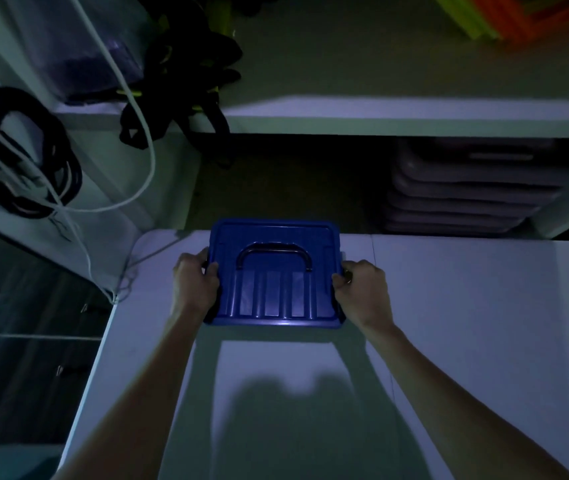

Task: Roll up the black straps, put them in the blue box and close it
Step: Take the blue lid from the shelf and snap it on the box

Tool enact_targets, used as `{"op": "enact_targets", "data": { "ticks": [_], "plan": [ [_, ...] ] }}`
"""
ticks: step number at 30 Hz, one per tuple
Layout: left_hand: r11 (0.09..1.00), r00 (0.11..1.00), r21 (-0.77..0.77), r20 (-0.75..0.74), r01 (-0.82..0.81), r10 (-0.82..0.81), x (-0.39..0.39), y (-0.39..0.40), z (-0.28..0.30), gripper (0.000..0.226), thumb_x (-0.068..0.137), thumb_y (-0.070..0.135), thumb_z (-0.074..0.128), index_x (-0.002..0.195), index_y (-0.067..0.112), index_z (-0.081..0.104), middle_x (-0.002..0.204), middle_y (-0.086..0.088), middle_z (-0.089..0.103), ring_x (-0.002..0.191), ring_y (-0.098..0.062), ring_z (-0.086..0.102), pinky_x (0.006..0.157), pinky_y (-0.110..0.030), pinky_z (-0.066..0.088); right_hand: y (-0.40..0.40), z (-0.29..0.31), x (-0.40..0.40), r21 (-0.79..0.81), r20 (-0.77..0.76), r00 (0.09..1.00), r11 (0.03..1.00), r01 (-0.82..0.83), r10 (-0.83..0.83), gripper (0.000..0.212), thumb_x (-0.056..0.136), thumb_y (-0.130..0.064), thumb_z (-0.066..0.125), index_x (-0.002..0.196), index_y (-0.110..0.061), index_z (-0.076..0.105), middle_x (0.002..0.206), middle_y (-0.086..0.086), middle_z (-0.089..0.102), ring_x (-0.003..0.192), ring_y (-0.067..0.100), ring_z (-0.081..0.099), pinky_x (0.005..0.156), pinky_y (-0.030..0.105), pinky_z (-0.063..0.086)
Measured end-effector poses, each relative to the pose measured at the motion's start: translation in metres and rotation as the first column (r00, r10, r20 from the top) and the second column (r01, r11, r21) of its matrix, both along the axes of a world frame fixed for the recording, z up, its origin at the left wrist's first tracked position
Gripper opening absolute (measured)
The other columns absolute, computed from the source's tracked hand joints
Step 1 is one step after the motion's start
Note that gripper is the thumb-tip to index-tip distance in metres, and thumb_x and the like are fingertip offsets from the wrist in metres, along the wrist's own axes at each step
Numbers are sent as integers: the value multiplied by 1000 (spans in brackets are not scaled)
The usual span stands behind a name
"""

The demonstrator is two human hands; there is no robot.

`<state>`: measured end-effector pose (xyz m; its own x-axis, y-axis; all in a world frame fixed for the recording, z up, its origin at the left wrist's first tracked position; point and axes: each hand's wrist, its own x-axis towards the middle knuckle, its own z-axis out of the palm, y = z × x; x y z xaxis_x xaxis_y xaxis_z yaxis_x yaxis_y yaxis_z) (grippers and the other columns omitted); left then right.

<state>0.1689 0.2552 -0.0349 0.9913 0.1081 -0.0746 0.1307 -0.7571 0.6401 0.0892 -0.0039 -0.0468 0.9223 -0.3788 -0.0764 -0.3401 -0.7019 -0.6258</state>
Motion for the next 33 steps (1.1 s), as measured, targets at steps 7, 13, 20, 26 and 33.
{"op": "enact_targets", "data": {
  "ticks": [7, 13, 20, 26, 33],
  "plan": [
    [995, 995, -49, -52, -86, 83, 2, -1, -9, 48, 96, 18, 61, 141, 10, 50, 129, -22, 47, 114, -34, 54, 97, -36, 45, 1, -7, 2, 129, -51, 987, 979, 156, -151, 43, 87, -20, 67, 126, -7, 55, 118, 14, 52, 111, 28, 52, 91, 39, 50],
    [987, 968, -124, -239, -105, 73, 5, 4, -18, 38, 100, 25, 52, 128, 2, 59, 111, -21, 68, 100, -34, 64, 81, -34, 48, 0, -6, 1, 343, -171, 981, 928, 148, -94, 19, 97, -22, 53, 100, -6, 64, 97, 11, 71, 80, 22, 66, 75, 35, 57],
    [947, 950, -142, -172, -287, 262, 7, 1, -15, 29, 89, 23, 69, 107, 0, 66, 102, -15, 70, 85, -27, 63, 70, -30, 45, 17, -14, -3, -20, 26, 999, 999, 35, -35, 20, 97, -8, 46, 78, -4, 48, 63, 7, 52, 50, 19, 50, 48, 28, 34],
    [983, 983, 55, 61, -176, 172, -6, -8, -12, 18, 94, 15, 60, 94, -2, 63, 101, -14, 57, 79, -29, 57, 67, -34, 41, 26, -22, -5, -200, -30, 996, 976, -91, 87, 59, 95, 4, 49, 148, 11, 24, 113, 28, 53, 82, 40, 61, 72, 42, 54],
    [936, 957, -202, -39, -290, 288, -5, 2, -9, 24, 92, 27, 63, 97, 5, 74, 93, -9, 71, 81, -24, 65, 70, -28, 48, 5, -7, 6, 260, 108, 976, 953, 157, -191, 13, 96, -8, 52, 94, -11, 65, 70, 1, 63, 57, 10, 55, 58, 28, 47]
  ]
}}
